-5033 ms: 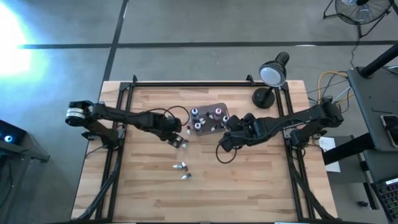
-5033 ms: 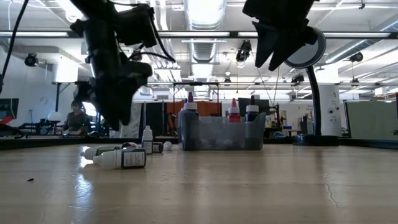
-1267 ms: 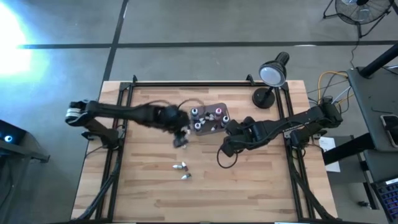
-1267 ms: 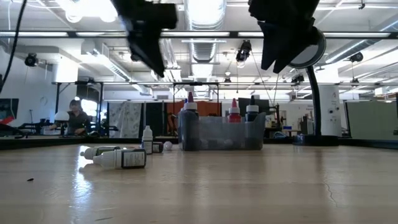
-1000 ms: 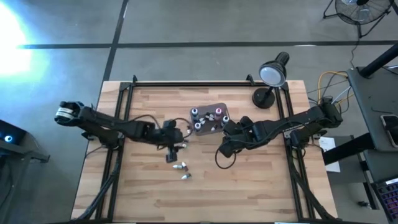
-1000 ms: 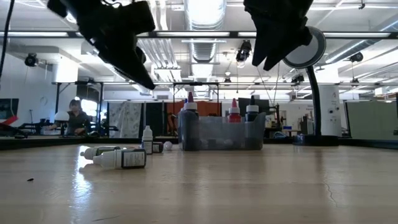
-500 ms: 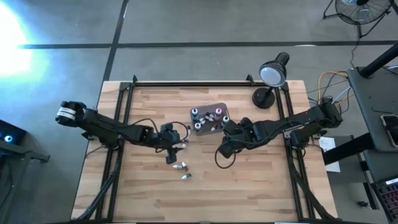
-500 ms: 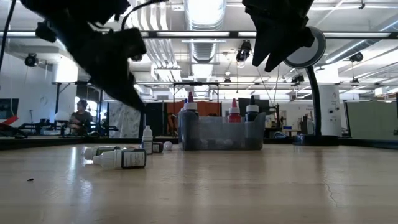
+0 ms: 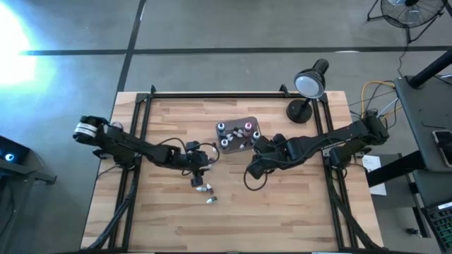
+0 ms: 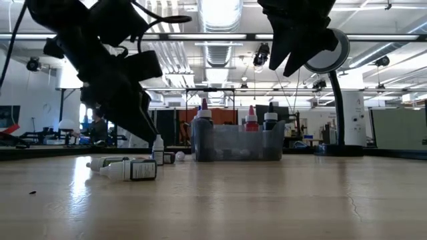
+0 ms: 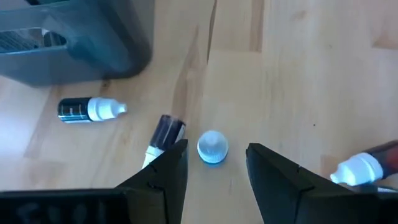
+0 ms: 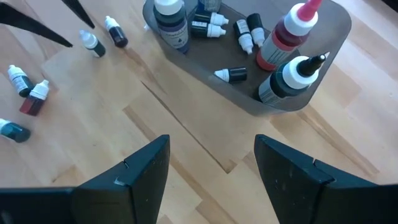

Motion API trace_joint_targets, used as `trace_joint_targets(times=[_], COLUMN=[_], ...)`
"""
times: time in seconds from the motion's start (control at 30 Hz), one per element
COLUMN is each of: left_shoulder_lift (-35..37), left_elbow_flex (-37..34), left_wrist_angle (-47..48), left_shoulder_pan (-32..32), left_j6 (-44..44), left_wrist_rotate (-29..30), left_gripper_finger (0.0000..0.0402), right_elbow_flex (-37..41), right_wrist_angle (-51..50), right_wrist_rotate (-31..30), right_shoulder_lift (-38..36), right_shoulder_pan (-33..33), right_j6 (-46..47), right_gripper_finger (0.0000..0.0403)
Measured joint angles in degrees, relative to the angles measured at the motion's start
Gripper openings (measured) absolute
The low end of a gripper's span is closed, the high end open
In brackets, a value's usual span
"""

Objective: Pick & Place food coloring
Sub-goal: Put the small blue food coloring bottle into the black transparent bin

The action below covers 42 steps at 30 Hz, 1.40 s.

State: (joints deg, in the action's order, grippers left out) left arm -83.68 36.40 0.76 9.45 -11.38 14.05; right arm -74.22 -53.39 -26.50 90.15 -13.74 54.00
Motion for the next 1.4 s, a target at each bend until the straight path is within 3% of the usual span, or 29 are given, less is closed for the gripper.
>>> trace_joint_targets(times=[0.53, 1.0, 1.4], left_shoulder_lift=[-2.00, -2.27, -2.27], left_elbow_flex=[0.04, -0.02, -0.07], left_wrist_angle=[-2.31, -2.39, -3.62], left_shoulder_pan=[-0.02, -0.14, -0.50], left_j6=[-0.01, 0.50, 1.27], left_wrist_rotate=[-0.25, -0.60, 1.72], left_gripper_finger=[0.0138, 0.0085, 0.0080], right_elbow_flex=[0.04, 0.22, 0.33], right_wrist_angle=[-0.04, -0.06, -0.01], right_wrist_rotate=[-0.45, -0.49, -0.50], right_shoulder_lift=[0.01, 0.00, 0.00], right_shoulder_pan=[0.05, 0.13, 0.13], right_j6=[0.44, 0.21, 0.21], right_gripper_finger=[0.0228, 0.0228, 0.0228])
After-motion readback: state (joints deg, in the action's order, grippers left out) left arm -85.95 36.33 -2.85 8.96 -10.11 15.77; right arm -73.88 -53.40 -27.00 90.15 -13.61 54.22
